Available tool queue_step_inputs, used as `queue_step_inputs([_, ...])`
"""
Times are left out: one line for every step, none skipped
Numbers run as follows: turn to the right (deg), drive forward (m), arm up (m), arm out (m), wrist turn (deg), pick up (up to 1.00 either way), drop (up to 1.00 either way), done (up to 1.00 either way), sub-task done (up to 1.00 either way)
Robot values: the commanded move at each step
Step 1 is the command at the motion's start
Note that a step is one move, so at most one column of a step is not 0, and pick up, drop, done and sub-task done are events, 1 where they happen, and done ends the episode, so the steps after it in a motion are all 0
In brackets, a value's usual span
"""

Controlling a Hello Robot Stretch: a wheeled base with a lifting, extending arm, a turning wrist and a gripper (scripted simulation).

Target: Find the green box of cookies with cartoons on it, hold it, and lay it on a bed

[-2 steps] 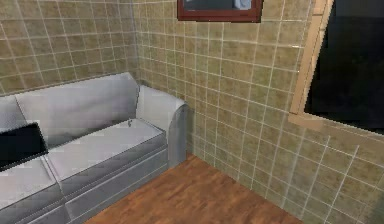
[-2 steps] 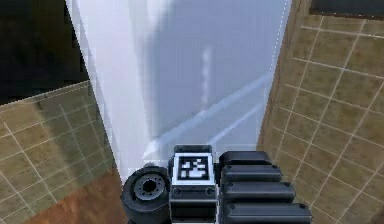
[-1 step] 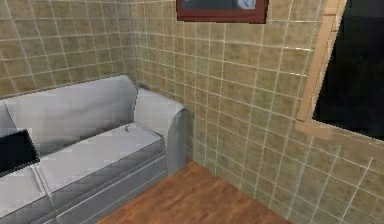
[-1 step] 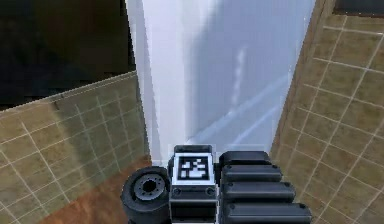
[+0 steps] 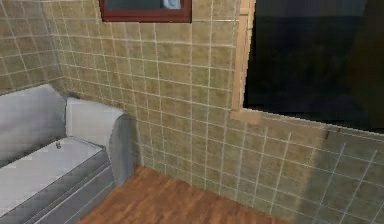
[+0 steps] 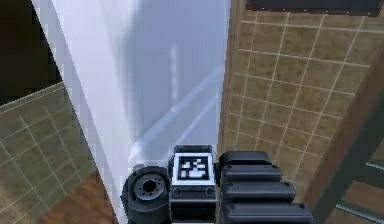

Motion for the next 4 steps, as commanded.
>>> queue_step_inputs([3.0, 0.0, 0.0, 0.0, 0.0, 0.0, 0.0, 0.0, 0.0])
queue_step_inputs([0.0, 0.55, 0.0, 0.0, 0.0, 0.0, 0.0, 0.0, 0.0])
queue_step_inputs([45.0, 0.0, 0.0, 0.0, 0.0, 0.0, 0.0, 0.0, 0.0])
queue_step_inputs([36.0, 0.0, 0.0, 0.0, 0.0, 0.0, 0.0, 0.0, 0.0])
